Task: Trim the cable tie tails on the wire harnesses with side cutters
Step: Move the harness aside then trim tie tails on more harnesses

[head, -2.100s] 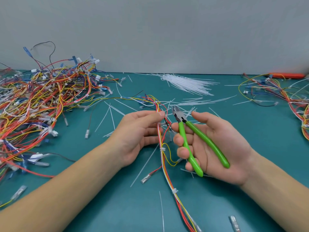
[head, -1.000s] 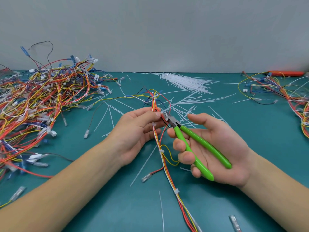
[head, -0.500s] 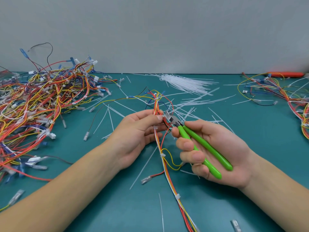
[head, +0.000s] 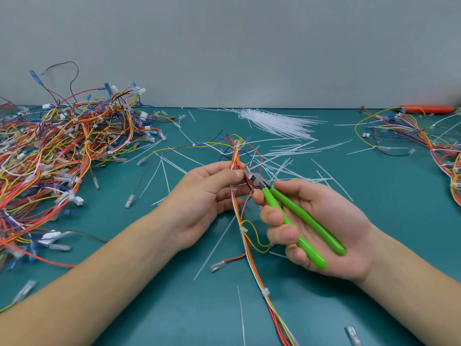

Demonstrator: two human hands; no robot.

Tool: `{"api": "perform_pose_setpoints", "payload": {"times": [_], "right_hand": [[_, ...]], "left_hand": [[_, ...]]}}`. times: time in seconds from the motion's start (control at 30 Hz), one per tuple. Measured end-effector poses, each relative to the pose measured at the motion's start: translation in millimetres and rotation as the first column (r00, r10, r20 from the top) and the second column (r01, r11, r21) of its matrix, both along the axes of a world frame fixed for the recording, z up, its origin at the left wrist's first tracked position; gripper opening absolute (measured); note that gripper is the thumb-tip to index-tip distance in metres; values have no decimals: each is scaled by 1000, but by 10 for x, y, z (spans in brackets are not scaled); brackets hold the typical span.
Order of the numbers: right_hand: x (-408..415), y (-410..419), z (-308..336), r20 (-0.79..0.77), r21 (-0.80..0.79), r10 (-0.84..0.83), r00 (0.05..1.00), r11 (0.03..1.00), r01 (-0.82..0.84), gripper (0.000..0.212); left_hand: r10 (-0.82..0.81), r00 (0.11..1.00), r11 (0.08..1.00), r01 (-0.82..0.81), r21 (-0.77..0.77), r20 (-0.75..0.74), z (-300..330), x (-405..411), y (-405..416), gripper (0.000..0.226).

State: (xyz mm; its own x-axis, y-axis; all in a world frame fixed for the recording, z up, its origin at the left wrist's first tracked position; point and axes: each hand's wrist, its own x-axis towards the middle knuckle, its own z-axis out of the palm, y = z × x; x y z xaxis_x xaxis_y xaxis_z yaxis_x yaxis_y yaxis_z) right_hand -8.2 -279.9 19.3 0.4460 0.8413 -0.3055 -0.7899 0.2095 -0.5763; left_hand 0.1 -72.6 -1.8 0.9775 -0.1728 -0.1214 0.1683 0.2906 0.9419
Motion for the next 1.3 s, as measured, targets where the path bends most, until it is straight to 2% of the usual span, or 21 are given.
{"api": "perform_pose_setpoints", "payload": {"times": [0.1,0.37,0.57,0.83,0.97,1.13,1.3], "right_hand": [[9,-11,22,-12,-20,-38,999,999,38,36],[-2,-11,16,-60,0,-44,997,999,44,32],[1,-5,-2,-61,11,-54,997,998,54,38],[-37,12,46,-24,19,-87,996,996,87,32],[-4,-24,82,6,58,-168,986,984,168,33],[48,-94,88,-45,122,-316,948,940,319,33],[49,-85,104,26,103,-367,930,926,363,28]], "left_hand": [[2,1000,1000,-2,-10,-8,8,-1,0,19],[-7,1000,1000,7,-1,-6,20,-12,-2,10],[-9,1000,1000,9,9,-4,23,-19,-3,11],[-9,1000,1000,9,9,-13,24,-13,-2,11],[3,1000,1000,-3,1,-25,20,-9,-4,8],[19,1000,1000,-19,-3,-23,18,-8,-9,6],[26,999,993,-29,112,24,5,-33,-41,13]]}}
